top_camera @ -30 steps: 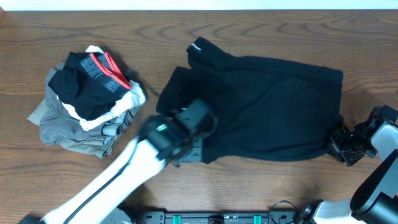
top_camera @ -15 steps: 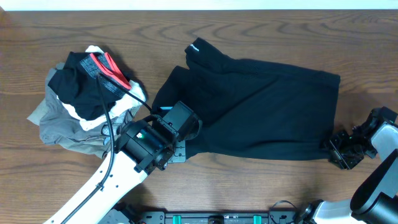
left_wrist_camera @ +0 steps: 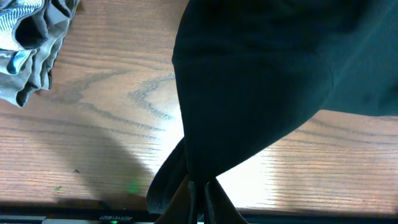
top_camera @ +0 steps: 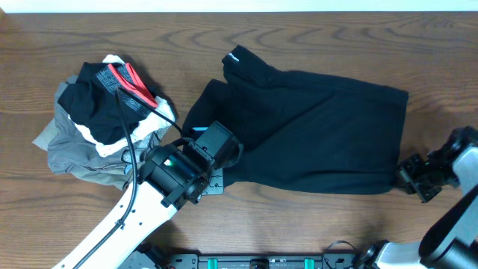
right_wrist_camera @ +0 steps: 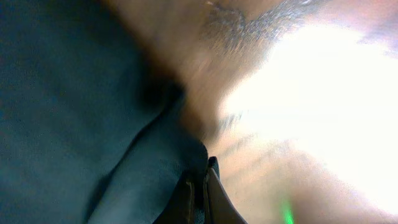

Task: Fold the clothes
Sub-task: 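Grasp the garment's left side with the left gripper and pull it straight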

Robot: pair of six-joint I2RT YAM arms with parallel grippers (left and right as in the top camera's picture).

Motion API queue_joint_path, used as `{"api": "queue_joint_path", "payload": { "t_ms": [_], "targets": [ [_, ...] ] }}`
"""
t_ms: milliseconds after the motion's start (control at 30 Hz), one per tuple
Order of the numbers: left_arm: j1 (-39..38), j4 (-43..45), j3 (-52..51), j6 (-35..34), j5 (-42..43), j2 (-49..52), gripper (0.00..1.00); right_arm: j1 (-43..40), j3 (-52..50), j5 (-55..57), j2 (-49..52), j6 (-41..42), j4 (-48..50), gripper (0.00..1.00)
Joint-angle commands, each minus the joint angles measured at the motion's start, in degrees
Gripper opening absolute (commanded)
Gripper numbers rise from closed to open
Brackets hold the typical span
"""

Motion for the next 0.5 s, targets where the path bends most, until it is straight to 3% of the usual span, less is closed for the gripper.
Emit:
{"api": "queue_joint_path", "payload": {
  "t_ms": [0, 267, 467],
  "targets": [
    [0.35, -1.11, 3.08, 1.68, -1.60, -1.27, 0.06, -1.33, 7.69, -0.13, -7.41, -2.05, -4.90, 0.01],
    [0.35, -7.41, 10.71, 1.64, -1.60, -4.46, 0.06, -2.36, 18.34, 6.14, -20.83, -3.23, -17.88, 0.01],
    [0.44, -10.43, 13.62, 3.93, -4.68, -5.16, 0.06, -2.43, 19.91, 6.40, -24.79, -3.21, -17.88, 0.01]
  ]
}}
